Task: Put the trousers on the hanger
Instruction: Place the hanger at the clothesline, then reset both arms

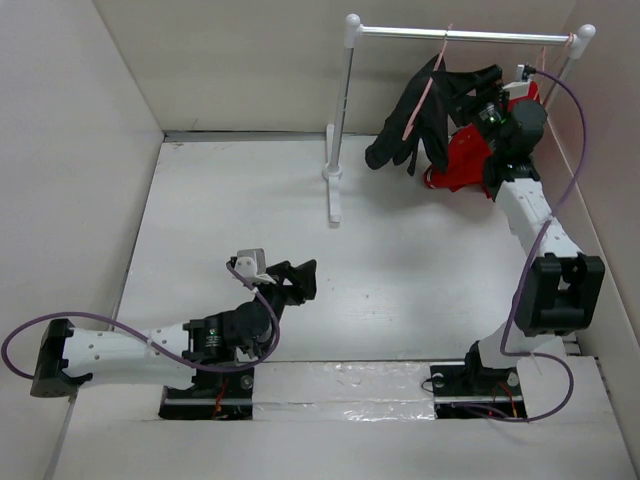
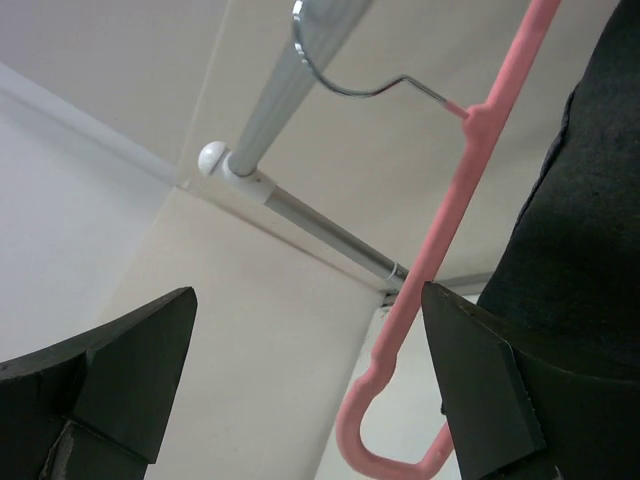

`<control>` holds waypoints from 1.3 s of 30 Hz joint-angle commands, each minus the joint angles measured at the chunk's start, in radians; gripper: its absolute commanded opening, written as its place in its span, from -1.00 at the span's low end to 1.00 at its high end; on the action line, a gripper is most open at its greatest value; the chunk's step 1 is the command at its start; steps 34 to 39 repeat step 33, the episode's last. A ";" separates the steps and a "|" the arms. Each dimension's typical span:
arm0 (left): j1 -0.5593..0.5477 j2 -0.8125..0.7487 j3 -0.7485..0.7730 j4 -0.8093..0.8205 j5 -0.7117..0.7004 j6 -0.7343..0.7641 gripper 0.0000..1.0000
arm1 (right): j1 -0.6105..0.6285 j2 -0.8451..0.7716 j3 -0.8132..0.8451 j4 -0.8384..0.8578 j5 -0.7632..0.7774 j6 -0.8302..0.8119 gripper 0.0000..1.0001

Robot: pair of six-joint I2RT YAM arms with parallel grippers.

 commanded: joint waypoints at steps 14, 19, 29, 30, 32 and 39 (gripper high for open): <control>0.005 -0.037 0.114 -0.241 -0.196 -0.080 0.39 | 0.024 -0.682 -0.685 0.018 0.089 -0.393 1.00; 0.005 -0.036 0.117 -0.516 -0.201 -0.315 0.43 | 0.037 -0.927 -0.932 -0.195 0.101 -0.513 1.00; 0.005 0.089 0.056 -0.776 -0.120 -0.734 0.43 | 0.069 -1.241 -1.049 -0.652 0.242 -0.672 1.00; 0.005 0.099 0.057 -0.774 -0.124 -0.737 0.43 | 0.069 -1.239 -1.049 -0.648 0.239 -0.675 1.00; 0.005 0.130 0.068 -0.779 -0.129 -0.749 0.42 | 0.069 -1.233 -1.046 -0.623 0.237 -0.674 1.00; 0.005 0.139 0.074 -0.782 -0.135 -0.750 0.43 | 0.069 -1.224 -1.034 -0.619 0.234 -0.672 1.00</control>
